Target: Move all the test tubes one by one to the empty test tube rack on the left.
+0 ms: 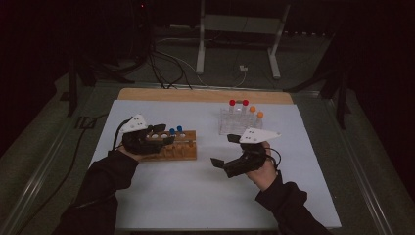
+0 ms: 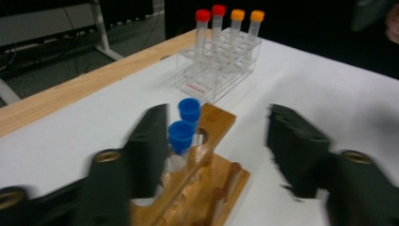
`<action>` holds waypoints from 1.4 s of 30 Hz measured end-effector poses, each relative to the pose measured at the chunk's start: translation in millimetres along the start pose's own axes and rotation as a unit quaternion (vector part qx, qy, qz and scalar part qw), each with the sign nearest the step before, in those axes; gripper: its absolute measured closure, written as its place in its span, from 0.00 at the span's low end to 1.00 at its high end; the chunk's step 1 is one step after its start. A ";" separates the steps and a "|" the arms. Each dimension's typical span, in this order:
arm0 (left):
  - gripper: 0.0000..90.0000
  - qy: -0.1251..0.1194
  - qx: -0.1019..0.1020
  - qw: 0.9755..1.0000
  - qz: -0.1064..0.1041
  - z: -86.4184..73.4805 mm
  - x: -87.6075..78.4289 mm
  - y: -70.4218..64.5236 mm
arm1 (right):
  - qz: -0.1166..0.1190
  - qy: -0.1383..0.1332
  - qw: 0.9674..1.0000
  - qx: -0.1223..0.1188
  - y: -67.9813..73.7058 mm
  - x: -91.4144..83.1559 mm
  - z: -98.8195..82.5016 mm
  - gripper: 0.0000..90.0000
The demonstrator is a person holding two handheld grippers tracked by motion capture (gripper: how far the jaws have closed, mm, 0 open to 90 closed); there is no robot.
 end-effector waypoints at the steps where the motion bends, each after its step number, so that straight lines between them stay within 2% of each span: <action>1: 0.33 0.000 -0.002 1.000 -0.004 0.6 -3.0 -2.0 | -0.008 -0.001 1.000 0.000 -2.7 -3.5 1.7 0.00; 4: 0.17 0.004 -0.007 1.000 -0.009 1.4 -10.2 -8.7 | -0.015 -0.008 1.000 0.008 -12.3 -15.1 5.8 0.00; 9: 0.03 0.014 -0.011 0.999 -0.028 -2.0 -18.6 -21.7 | -0.045 -0.012 0.999 0.016 -29.2 -33.2 7.6 0.00; 10: 0.03 0.014 -0.009 0.999 -0.037 -3.5 -20.2 -24.4 | -0.055 -0.011 0.998 0.017 -32.4 -36.5 7.3 0.00; 14: 0.01 0.018 -0.005 0.999 -0.050 -10.5 -24.6 -35.0 | -0.085 -0.009 0.996 0.026 -47.4 -48.8 3.8 0.00; 21: 0.01 0.015 0.000 0.998 -0.064 -21.9 -30.9 -48.5 | -0.140 -0.006 0.989 0.046 -77.4 -64.4 -9.6 0.00; 25: 0.01 0.015 0.000 0.997 -0.073 -27.3 -33.1 -53.8 | -0.160 0.004 0.985 0.063 -95.8 -68.1 -21.5 0.00; 26: 0.01 0.016 0.001 0.998 -0.068 -28.1 -33.4 -55.1 | -0.167 0.008 0.984 0.065 -100.4 -68.2 -24.8 0.01; 31: 0.01 0.013 0.004 0.997 -0.071 -29.7 -35.5 -57.8 | -0.183 0.023 0.979 0.086 -118.8 -64.4 -39.7 0.02; 32: 0.01 0.013 0.003 0.998 -0.068 -29.8 -35.4 -57.8 | -0.186 0.024 0.978 0.090 -122.3 -63.7 -42.2 0.06; 35: 0.01 0.011 0.001 0.998 -0.068 -30.6 -36.0 -57.1 | -0.198 0.031 0.975 0.098 -132.2 -61.8 -47.6 0.07; 37: 0.01 0.011 -0.001 0.997 -0.070 -31.4 -35.9 -56.9 | -0.205 0.028 0.973 0.102 -137.0 -62.2 -49.6 0.15; 39: 0.01 0.013 -0.001 0.997 -0.071 -32.2 -35.4 -56.8 | -0.209 0.024 0.972 0.103 -141.0 -62.7 -50.8 0.18; 42: 0.01 0.014 -0.001 0.997 -0.071 -32.7 -34.5 -57.0 | -0.211 0.022 0.971 0.108 -147.4 -62.4 -53.0 0.29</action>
Point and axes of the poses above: each handheld gripper's, and its own axes: x roughly forward along the jaws, z roughly out of its top, y roughly to its left, the point moved 1 cm from there along x, roughly forward along the jaws, and after that the axes turned 13 degrees about z, right-handed, at the moved point
